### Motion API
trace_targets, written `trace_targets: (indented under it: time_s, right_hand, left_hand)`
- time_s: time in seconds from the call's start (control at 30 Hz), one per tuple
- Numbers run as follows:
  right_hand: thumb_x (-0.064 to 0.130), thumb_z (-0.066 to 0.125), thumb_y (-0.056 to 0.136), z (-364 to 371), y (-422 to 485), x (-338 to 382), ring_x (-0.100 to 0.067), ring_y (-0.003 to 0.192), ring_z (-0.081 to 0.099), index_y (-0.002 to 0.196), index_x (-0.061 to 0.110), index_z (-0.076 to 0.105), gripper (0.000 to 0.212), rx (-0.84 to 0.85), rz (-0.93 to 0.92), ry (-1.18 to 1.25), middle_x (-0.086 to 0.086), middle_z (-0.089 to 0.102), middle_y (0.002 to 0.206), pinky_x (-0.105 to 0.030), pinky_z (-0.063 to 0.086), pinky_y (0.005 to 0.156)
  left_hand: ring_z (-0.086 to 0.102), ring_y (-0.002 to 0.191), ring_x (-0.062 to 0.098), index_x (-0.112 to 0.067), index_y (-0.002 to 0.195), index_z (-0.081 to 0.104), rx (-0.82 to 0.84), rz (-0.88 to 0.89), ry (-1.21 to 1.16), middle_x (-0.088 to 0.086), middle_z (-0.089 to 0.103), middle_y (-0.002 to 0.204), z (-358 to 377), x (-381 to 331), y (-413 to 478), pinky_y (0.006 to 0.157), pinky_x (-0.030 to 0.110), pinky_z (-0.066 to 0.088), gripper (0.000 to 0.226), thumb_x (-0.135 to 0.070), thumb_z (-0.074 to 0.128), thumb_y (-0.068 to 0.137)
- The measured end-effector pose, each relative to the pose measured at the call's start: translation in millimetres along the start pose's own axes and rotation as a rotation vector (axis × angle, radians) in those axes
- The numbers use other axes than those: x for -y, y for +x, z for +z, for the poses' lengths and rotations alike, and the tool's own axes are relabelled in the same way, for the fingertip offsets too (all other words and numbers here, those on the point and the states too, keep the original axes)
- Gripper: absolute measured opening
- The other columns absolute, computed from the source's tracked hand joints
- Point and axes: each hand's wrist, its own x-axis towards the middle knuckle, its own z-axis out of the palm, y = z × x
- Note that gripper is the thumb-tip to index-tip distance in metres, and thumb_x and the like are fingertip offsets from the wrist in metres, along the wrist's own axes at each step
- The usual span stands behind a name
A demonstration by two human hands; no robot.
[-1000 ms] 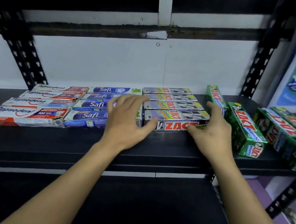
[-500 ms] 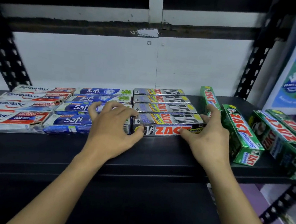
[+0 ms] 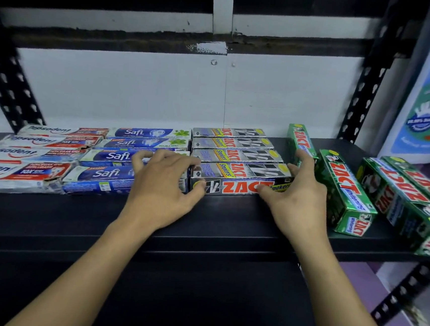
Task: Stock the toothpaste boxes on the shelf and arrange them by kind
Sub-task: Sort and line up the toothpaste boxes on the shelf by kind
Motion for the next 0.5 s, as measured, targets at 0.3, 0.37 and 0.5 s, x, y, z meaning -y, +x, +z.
trace_targets:
  time_s: [0.3, 0.37, 0.5]
  right_hand:
    - [0.017, 0.07, 0.08, 0.3, -11.3, 7.6, -0.02, 0.117, 0.055, 0.137, 0.019, 0.049, 0.061, -0.136, -0.182, -0.032, 0.001, 0.061, 0.127, -0.018, 0.037, 0.091]
    - [0.012, 0.065, 0.084, -9.1, -22.8, 9.0, -0.018, 0.118, 0.056, 0.128, 0.015, 0.059, 0.045, -0.193, -0.313, -0.06, 0.002, 0.064, 0.126, -0.018, 0.037, 0.096]
    - [0.01, 0.064, 0.084, -42.6, -37.5, 2.8, -0.019, 0.108, 0.057, 0.111, 0.015, 0.068, 0.028, -0.386, -0.485, -0.195, 0.006, 0.069, 0.111, -0.029, 0.044, 0.093]
  left_hand:
    - [0.05, 0.119, 0.011, -0.035, 0.117, 0.063, 0.036, 0.056, 0.01, -0.018, 0.064, 0.12, -8.1, -6.8, 0.3, 0.106, 0.036, 0.013, 0.044, -0.059, 0.052, 0.083]
    - [0.05, 0.122, 0.014, -0.032, 0.123, 0.062, 0.065, 0.128, 0.016, -0.014, 0.064, 0.125, -9.8, -13.5, 1.5, 0.108, 0.038, 0.016, 0.047, -0.057, 0.053, 0.085]
    - [0.051, 0.123, 0.019, -0.026, 0.128, 0.062, 0.068, 0.241, -0.045, -0.008, 0.064, 0.128, -5.7, -47.9, 6.1, 0.107, 0.038, 0.026, 0.047, -0.051, 0.042, 0.094]
